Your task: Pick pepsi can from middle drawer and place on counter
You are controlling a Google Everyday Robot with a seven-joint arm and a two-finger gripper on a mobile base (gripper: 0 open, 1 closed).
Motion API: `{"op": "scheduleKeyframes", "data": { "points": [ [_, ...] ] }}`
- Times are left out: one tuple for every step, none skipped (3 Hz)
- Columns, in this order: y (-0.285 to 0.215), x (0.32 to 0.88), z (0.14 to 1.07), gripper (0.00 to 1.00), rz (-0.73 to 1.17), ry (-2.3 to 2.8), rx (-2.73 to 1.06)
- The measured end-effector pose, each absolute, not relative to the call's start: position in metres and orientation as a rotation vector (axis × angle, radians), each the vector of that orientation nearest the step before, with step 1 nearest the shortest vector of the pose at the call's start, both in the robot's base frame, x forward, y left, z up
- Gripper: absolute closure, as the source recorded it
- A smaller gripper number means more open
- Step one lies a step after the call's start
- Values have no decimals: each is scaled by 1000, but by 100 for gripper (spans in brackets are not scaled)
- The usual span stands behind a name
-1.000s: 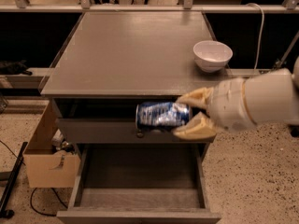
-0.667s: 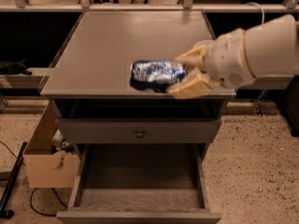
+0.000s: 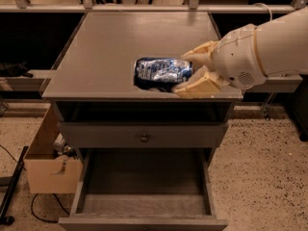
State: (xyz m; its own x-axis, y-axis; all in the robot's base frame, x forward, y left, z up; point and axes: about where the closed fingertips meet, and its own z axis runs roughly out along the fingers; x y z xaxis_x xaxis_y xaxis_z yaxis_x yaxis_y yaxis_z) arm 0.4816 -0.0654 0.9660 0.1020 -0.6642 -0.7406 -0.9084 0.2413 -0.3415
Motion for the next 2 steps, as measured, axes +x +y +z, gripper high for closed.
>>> {"op": "scheduleKeyframes", "data": {
  "points": [
    [-58, 495, 973, 100, 326, 1608, -1523],
    [-38, 546, 973, 100, 324, 1597, -1600]
  ]
}}
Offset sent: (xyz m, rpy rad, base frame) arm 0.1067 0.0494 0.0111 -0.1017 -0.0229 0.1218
